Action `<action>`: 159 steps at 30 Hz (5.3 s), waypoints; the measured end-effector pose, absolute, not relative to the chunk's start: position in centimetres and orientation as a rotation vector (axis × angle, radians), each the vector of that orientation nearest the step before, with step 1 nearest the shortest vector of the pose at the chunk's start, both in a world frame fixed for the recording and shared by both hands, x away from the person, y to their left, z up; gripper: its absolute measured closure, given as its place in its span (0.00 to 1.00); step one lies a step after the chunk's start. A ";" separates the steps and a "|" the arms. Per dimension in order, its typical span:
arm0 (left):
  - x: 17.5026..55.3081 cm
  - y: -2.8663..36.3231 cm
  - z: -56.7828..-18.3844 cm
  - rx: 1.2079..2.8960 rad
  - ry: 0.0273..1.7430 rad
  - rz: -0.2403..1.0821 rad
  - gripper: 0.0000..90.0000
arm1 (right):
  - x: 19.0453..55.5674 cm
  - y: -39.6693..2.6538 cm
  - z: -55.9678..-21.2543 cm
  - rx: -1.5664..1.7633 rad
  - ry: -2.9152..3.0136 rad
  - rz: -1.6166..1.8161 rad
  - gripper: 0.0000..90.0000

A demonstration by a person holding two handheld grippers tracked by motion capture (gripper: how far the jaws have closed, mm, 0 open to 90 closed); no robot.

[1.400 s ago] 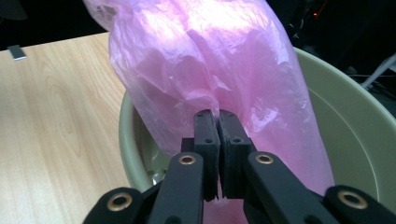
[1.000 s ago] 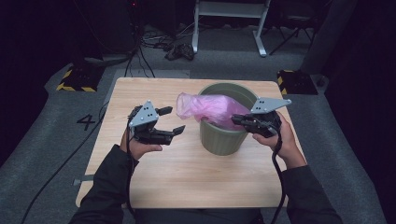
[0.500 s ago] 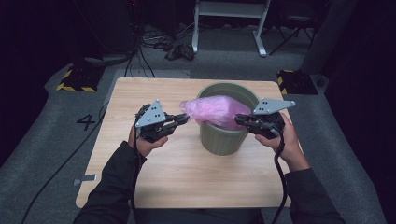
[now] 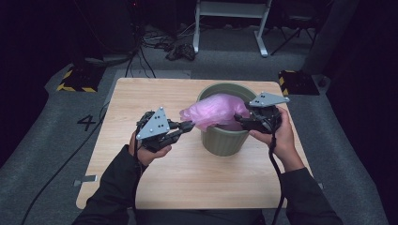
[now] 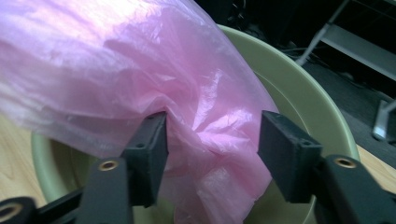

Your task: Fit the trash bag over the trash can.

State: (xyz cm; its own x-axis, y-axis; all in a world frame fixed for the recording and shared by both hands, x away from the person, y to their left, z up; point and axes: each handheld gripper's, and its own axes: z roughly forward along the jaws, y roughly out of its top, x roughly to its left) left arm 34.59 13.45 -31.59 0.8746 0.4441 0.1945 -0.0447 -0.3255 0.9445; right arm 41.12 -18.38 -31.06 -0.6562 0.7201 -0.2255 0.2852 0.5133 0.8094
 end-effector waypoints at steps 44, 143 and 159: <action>37.8 13.2 -32.8 1.789 0.364 0.438 0.46 | 38.4 -19.1 -31.1 0.418 2.385 1.262 0.75; 35.7 12.1 -32.8 1.929 0.365 0.576 0.76 | 30.2 -22.0 -29.1 0.610 1.950 1.479 1.00; 35.2 15.3 -31.1 1.832 0.381 0.589 0.96 | 30.7 -24.8 -28.4 0.731 1.829 1.494 1.00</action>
State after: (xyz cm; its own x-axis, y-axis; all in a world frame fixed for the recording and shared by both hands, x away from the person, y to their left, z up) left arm 35.23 15.26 -31.09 0.8236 0.5278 0.2076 -0.0270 -0.3291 0.9439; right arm 30.65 -24.77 -28.45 -0.6284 0.7651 -0.1403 0.0154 0.1926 0.9812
